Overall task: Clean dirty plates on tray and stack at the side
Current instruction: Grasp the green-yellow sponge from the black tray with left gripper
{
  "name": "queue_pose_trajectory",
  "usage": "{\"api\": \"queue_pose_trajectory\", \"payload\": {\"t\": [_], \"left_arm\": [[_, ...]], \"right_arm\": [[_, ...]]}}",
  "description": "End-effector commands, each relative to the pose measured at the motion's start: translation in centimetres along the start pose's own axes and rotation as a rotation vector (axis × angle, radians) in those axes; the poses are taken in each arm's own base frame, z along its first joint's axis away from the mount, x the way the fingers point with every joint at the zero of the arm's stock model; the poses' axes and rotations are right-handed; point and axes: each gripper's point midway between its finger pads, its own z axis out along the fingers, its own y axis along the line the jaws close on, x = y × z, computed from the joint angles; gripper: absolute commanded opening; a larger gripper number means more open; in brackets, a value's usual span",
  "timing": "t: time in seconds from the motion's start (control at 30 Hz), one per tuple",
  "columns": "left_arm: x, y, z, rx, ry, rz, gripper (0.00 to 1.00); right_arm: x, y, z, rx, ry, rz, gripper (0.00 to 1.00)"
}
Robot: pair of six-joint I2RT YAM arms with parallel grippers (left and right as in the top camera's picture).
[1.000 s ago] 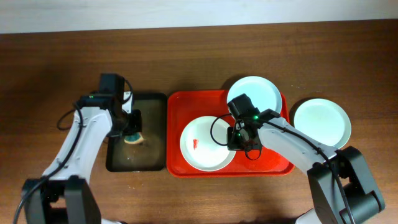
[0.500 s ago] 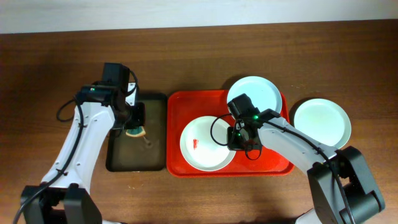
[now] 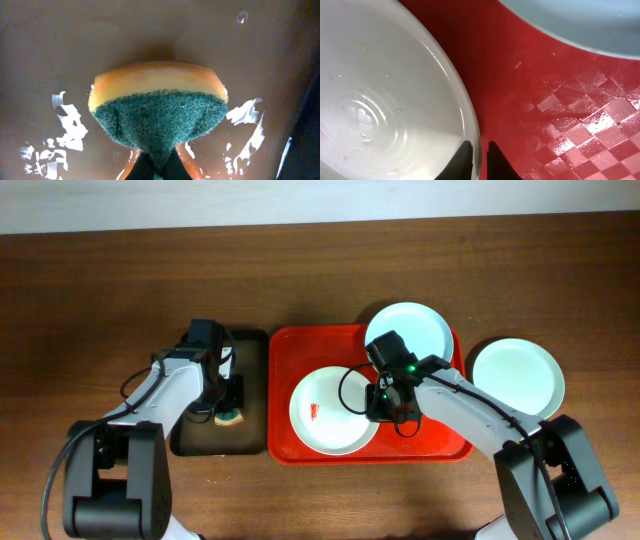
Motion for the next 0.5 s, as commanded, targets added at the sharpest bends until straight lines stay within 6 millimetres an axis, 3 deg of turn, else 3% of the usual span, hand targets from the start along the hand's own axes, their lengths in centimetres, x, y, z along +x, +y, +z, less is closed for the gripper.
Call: {"api": "queue_pose_trajectory", "payload": {"t": [0.0, 0.03, 0.1, 0.17, 0.23, 0.33, 0.37, 0.4, 0.47], "left_arm": [[-1.1, -0.2, -1.1, 0.013, -0.015, -0.008, 0.0], [-1.6, -0.2, -1.8, 0.014, -0.031, -0.007, 0.0], [-2.6, -0.4, -3.8, 0.019, -0.073, -0.005, 0.0], [-3.5, -0.6, -5.7, 0.024, -0.113, -0.003, 0.0], [-3.7, -0.7, -7.1, 0.026, -0.129, -0.003, 0.0], [-3.7, -0.7, -7.3, 0.025, -0.128, -0.002, 0.0], [-3.8, -0.7, -7.3, 0.025, -0.131, 0.016, 0.0], [-3.8, -0.8, -7.3, 0.024, -0.133, 0.039, 0.0], [-3.7, -0.8, -7.4, 0.024, -0.127, 0.038, 0.0]], "right_arm": [[-0.5, 0.1, -0.2, -0.003, -0.009, -0.001, 0.18], [-0.5, 0.1, -0.2, -0.003, -0.009, -0.001, 0.18], [-0.5, 0.2, -0.2, -0.006, -0.008, -0.001, 0.05], [-0.5, 0.2, -0.2, -0.009, -0.008, -0.001, 0.04], [-0.5, 0.3, -0.2, -0.015, -0.008, -0.002, 0.25], [-0.5, 0.4, -0.2, -0.015, -0.009, -0.002, 0.3], [-0.6, 0.4, -0.2, -0.016, -0.009, -0.002, 0.22], [-0.6, 0.4, -0.2, -0.017, -0.011, -0.002, 0.04], [-0.7, 0.4, -0.2, -0.019, -0.013, -0.002, 0.04]]}}
